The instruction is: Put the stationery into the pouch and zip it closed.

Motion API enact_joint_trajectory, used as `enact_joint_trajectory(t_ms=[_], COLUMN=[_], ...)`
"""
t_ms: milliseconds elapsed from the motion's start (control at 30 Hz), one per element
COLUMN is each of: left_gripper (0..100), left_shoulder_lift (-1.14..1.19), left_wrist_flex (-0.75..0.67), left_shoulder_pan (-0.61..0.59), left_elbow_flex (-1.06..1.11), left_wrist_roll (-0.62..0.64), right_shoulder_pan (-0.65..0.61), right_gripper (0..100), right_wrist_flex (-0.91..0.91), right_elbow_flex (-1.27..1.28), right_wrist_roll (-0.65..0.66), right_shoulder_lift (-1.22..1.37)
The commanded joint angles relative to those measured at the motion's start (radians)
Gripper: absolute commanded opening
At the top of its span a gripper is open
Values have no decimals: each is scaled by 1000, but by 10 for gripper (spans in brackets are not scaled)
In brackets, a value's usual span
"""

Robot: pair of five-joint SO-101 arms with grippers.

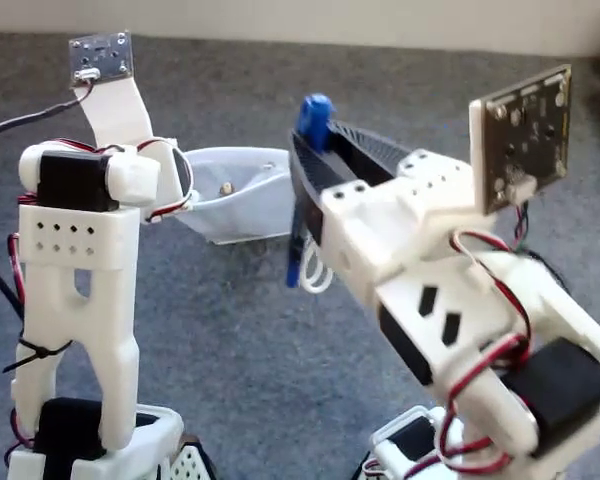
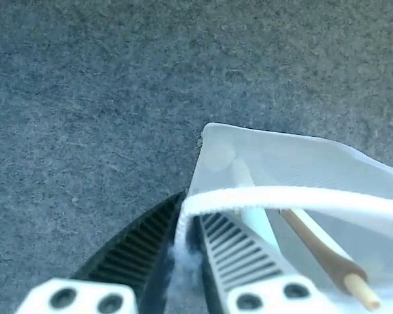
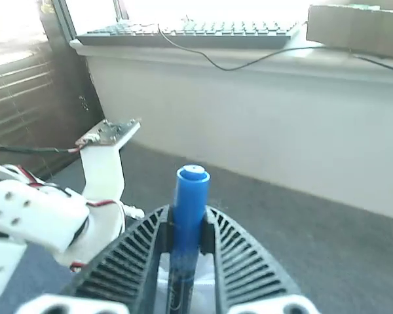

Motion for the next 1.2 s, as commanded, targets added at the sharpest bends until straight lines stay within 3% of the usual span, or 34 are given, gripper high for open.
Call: enact_joint_trajectory(t_ms=[0,367,567,933,1100,1167], left_gripper=[6,6,6,6,6,6], left_shoulder_lift=[35,35,35,35,35,35], left_wrist_flex=[-12,-12,-11,-12,-12,-12], left_shoulder_pan=[-19,-19,-19,-19,-19,-19], left_elbow_flex=[15,16,16,16,16,16], left_wrist_roll=[-5,-5,-5,-6,-6,-6], right_shoulder_pan=[-16,-13,-12,-10,-15,-15], right_gripper=[4,4,4,4,4,4], right_wrist_flex=[-125,-392,-404,-398,-404,-406], right_elbow_flex=[7,7,7,22,142,196], right_wrist_roll=[9,17,155,176,358,374], right_shoulder_lift=[68,193,285,341,311,285])
